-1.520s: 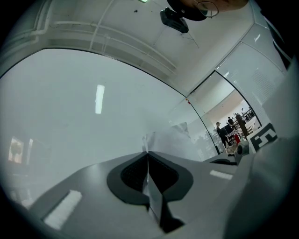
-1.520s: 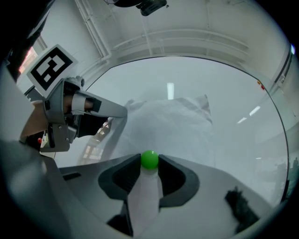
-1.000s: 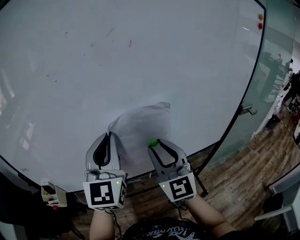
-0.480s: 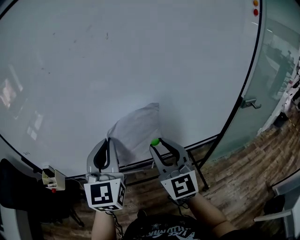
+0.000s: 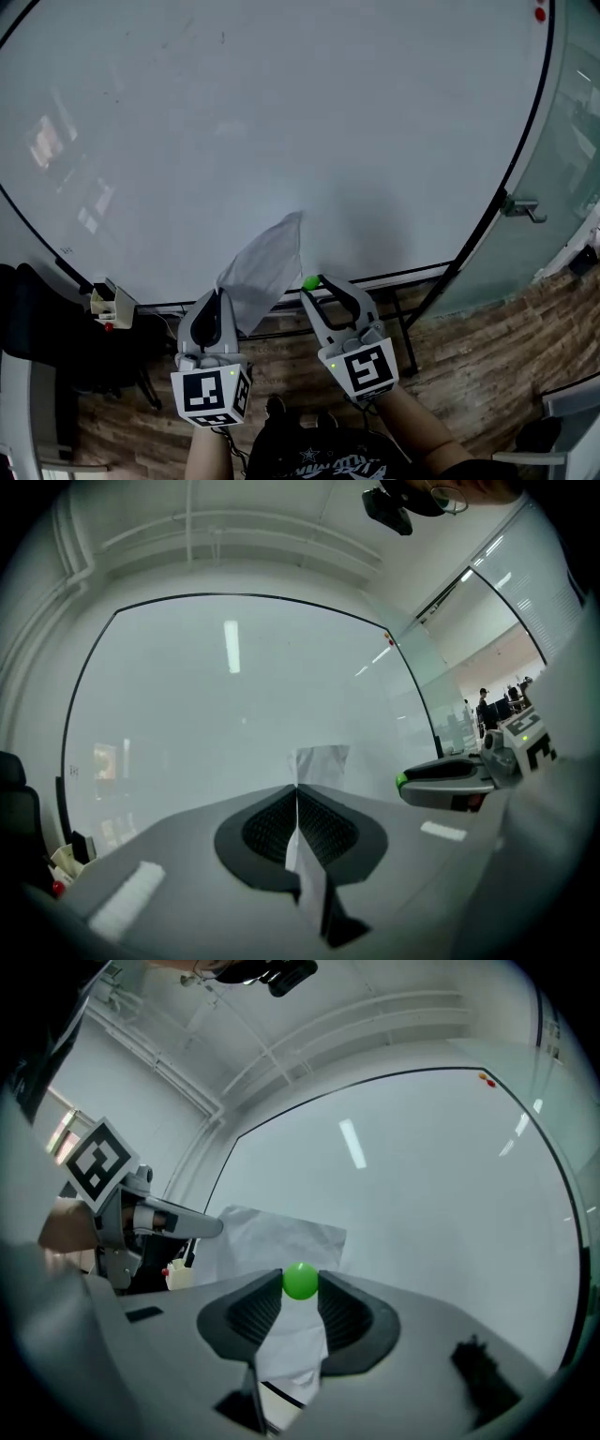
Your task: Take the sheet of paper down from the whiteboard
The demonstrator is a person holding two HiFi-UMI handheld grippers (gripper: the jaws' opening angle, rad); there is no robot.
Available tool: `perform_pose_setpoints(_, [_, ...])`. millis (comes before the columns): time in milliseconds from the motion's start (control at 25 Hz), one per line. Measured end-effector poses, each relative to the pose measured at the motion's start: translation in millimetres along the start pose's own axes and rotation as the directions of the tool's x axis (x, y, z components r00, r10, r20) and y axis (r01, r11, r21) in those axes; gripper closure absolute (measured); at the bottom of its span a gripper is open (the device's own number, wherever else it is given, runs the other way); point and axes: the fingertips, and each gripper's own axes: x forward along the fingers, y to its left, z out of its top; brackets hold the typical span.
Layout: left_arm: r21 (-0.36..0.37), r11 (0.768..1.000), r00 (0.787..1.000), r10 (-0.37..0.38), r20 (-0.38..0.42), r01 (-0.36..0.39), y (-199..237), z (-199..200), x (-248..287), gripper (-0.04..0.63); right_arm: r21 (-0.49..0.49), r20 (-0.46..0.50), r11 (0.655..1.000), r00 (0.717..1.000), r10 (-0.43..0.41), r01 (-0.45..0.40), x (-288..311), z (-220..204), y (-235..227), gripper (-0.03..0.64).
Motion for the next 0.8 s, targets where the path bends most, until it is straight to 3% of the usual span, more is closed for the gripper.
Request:
perform_pose_setpoints(400, [-0.043,0.999,0.995,0.016,-0.103,-0.020,0.7,-37.0,-54.1,0.586,0.068,0.000,0.995,0.997,0.071,-0.071,-10.8,-7.4,31.8,0.488])
perform_pose_setpoints(800, [-0.131,0.991,0.989,-0.050,-0.137,0.032,17.3,-57.2,-111.5,0.586,0.046,-0.034,0.997,0.997,0.069,-0.068,-23.1,10.4,84.2,0.488])
